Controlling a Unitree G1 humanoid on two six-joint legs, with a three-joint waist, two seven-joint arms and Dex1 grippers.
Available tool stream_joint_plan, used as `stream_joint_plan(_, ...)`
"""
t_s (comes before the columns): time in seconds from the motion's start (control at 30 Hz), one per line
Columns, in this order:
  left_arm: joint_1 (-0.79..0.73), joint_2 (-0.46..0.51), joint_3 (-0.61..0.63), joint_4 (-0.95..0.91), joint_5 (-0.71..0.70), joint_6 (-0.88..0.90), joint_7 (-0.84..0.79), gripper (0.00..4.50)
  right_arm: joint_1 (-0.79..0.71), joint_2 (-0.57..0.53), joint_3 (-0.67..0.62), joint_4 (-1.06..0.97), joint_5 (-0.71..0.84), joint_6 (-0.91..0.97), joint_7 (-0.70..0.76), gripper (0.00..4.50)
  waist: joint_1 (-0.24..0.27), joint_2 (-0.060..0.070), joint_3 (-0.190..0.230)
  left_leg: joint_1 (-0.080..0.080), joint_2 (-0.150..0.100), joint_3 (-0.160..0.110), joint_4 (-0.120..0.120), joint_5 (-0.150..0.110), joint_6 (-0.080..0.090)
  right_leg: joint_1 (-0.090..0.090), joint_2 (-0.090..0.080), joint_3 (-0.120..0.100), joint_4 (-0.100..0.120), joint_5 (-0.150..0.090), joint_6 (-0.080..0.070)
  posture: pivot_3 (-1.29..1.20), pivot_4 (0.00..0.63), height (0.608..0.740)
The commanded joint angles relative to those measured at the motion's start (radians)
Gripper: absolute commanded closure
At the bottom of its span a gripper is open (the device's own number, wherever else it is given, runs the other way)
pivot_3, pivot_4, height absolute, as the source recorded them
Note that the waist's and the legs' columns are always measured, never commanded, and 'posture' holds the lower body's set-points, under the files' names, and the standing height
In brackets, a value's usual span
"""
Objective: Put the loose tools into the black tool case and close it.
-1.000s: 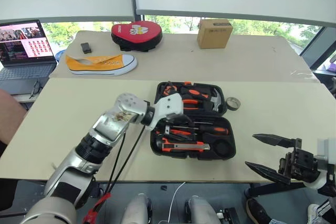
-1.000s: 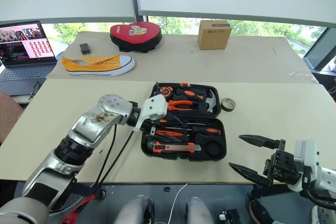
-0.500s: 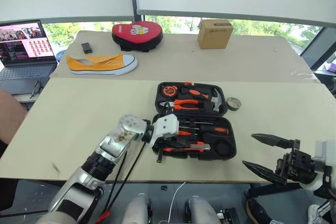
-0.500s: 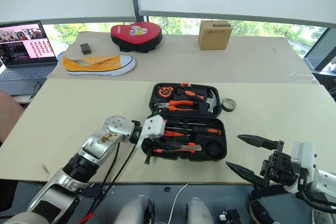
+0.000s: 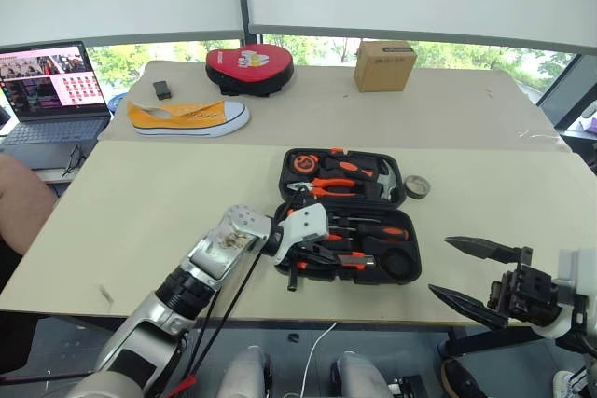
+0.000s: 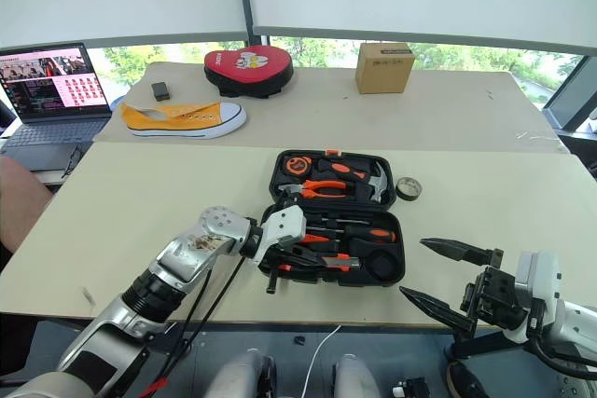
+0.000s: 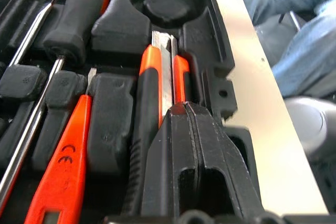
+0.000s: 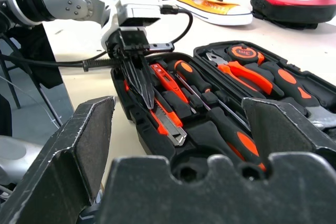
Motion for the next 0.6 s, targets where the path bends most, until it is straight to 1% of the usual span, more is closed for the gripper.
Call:
stream_joint_plan(0.03,0.009,0.002,0.040,-0.022,-0.027,-0.075,-0.010,4.46,0.010,0.003,-0.027,-0.027,0.021,0.001,0.000,0.00,-0.002,0.000,0.000,0.000,0.000,0.000,0.000,0.000,0.000,-0.001,0.000,0.000,0.000,0.000,0.000,0.00,0.150,0.740)
stream_joint_plan(0.17,-0.016,-0.021,0.076,-0.015,-0.039,-0.105,0.015,4.46,0.009,0.003,-0.022,-0.025,0.021,0.000,-0.004,0.00,-0.002,0.000,0.000,-0.002,0.000,0.000,-0.001,0.000,0.000,-0.002,0.000,0.000,0.000,0.000,0.000,0.00,0.150,0.740)
stream_joint_plan(0.27,-0.024,-0.013,0.052,0.011,-0.003,-0.137,0.013,4.46,0.004,0.008,-0.009,-0.023,0.016,-0.003,-0.008,0.00,-0.002,0.000,0.000,-0.002,0.000,0.000,-0.001,0.000,0.000,-0.002,0.000,0.000,0.000,0.000,0.000,0.00,0.150,0.740)
stream_joint_plan(0.47,0.006,0.017,-0.008,0.036,0.034,-0.126,-0.020,4.46,-0.002,0.015,0.002,-0.022,0.010,-0.004,-0.011,0.00,-0.003,0.000,0.000,-0.002,-0.001,0.000,-0.001,0.000,0.000,-0.002,0.001,0.000,-0.001,0.000,0.000,0.00,0.150,0.740)
stream_joint_plan(0.6,0.013,0.022,-0.049,0.094,0.097,-0.122,0.016,4.46,0.002,0.019,0.001,-0.021,0.010,-0.006,-0.011,0.00,-0.003,0.000,0.000,-0.001,0.000,0.000,-0.001,0.000,0.001,-0.001,0.001,0.000,-0.001,0.000,0.000,0.00,0.150,0.740)
